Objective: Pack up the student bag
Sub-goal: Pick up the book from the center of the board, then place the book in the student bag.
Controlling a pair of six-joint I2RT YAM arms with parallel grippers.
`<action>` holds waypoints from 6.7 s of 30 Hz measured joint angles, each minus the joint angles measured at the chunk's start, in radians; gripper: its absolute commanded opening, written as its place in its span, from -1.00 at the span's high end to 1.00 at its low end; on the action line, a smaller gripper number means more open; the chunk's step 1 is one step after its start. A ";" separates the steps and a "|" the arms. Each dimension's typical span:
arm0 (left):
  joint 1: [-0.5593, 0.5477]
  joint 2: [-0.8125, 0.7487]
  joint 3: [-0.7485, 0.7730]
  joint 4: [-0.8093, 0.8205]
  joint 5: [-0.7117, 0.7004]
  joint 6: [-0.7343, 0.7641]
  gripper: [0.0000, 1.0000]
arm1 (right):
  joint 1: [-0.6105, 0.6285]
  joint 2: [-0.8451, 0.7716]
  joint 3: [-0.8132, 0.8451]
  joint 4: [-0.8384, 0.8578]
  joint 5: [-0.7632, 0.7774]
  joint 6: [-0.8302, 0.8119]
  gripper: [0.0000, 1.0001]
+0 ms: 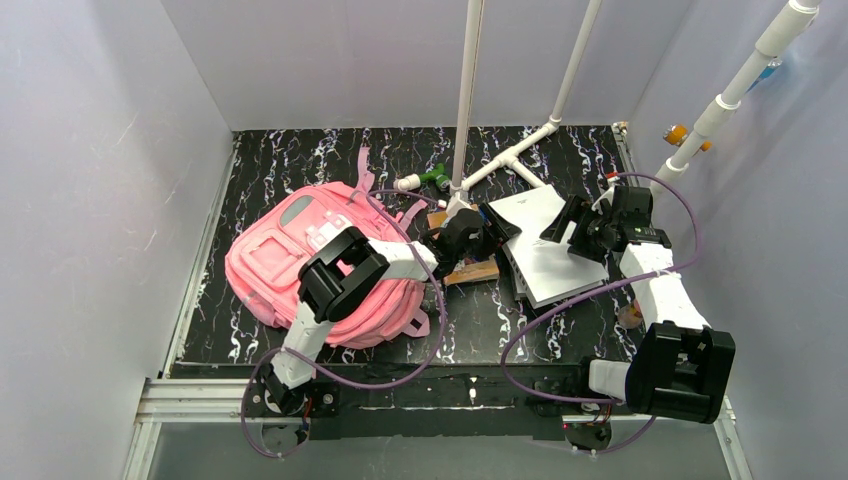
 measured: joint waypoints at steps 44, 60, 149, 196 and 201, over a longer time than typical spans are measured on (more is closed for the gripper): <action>0.344 -0.873 -0.463 -0.373 0.079 0.166 1.00 | 0.435 -0.178 0.164 -0.181 0.162 0.018 -0.97; 0.617 -0.958 -0.179 -0.946 0.198 0.205 1.00 | 1.538 -0.039 0.226 0.070 0.945 -0.530 -0.97; -0.002 -0.853 -0.334 -1.301 0.006 1.110 0.39 | 0.475 -0.437 0.013 -0.166 0.093 0.121 0.97; -0.003 -1.185 -0.014 -1.359 -0.475 1.114 1.00 | 0.476 -0.496 -0.211 0.328 -0.438 0.926 0.97; -0.003 -1.168 -0.006 -1.355 -0.486 1.104 1.00 | 0.503 -0.494 -0.255 0.350 -0.438 0.937 0.97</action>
